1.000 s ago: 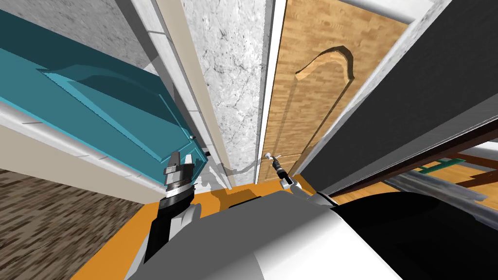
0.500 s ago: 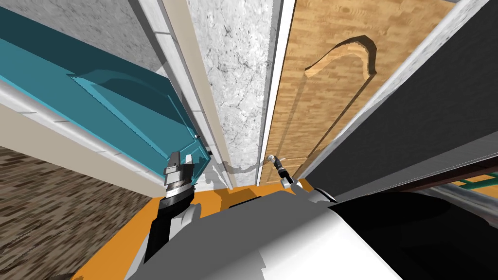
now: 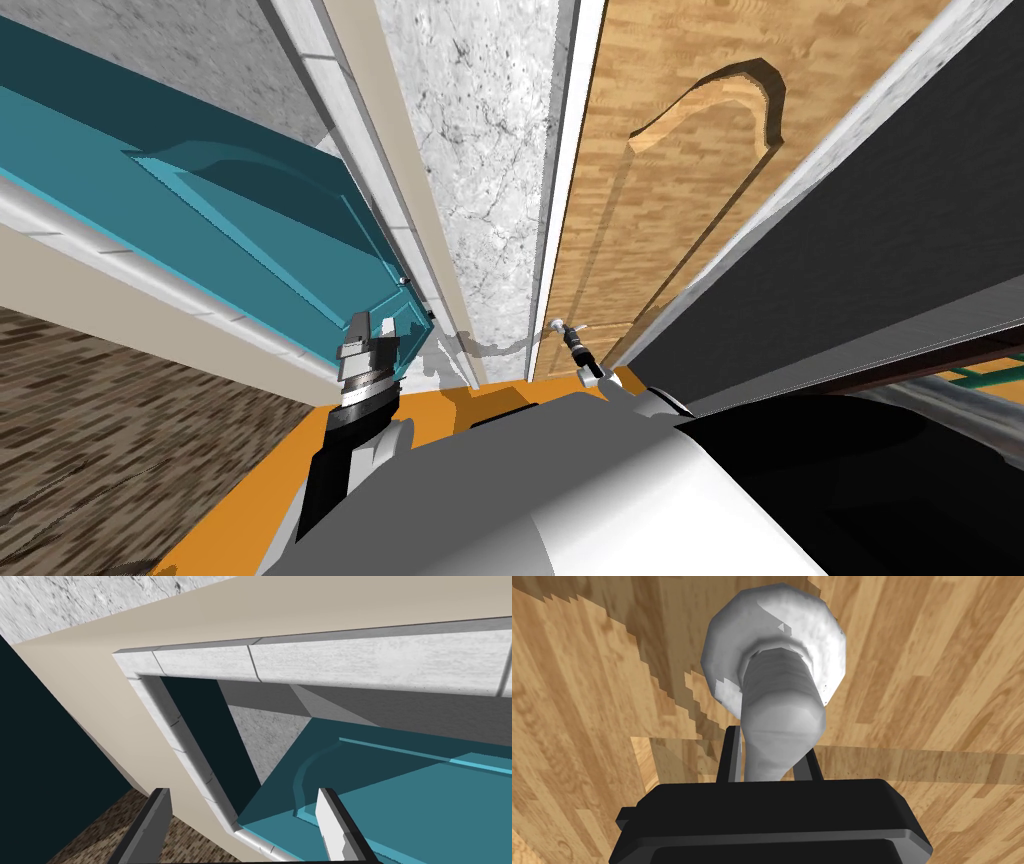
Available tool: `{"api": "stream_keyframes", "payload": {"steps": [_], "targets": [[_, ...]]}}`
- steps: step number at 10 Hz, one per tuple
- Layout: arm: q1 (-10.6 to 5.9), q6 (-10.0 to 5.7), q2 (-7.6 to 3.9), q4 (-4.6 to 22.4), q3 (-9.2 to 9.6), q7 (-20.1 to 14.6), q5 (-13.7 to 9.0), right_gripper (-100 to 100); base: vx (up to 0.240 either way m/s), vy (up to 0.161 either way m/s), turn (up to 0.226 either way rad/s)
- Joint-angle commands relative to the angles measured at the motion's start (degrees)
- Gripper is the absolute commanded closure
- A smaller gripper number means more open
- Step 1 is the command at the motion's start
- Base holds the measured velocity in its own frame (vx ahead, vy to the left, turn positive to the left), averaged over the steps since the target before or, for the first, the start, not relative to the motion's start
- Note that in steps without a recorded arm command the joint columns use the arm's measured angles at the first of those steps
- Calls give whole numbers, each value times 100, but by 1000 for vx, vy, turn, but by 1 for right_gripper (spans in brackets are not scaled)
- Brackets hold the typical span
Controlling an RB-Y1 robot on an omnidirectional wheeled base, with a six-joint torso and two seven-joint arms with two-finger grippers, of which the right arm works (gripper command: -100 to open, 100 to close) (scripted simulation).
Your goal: Pull the door open
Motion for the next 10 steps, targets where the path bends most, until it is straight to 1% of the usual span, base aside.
{"api": "stream_keyframes", "payload": {"steps": [1,2,3,5,10], "targets": [[-5,-13,0,-8,3,7,4,100,0,0,0],[-5,-13,0,-8,3,7,4,100,0,0,0],[34,-42,-61,-22,77,-82,30,100,-98,-32,85],[70,-86,-125,-46,160,-170,62,100,-179,-36,84],[216,-267,-384,-143,493,-527,190,100,-192,-66,95]]}}
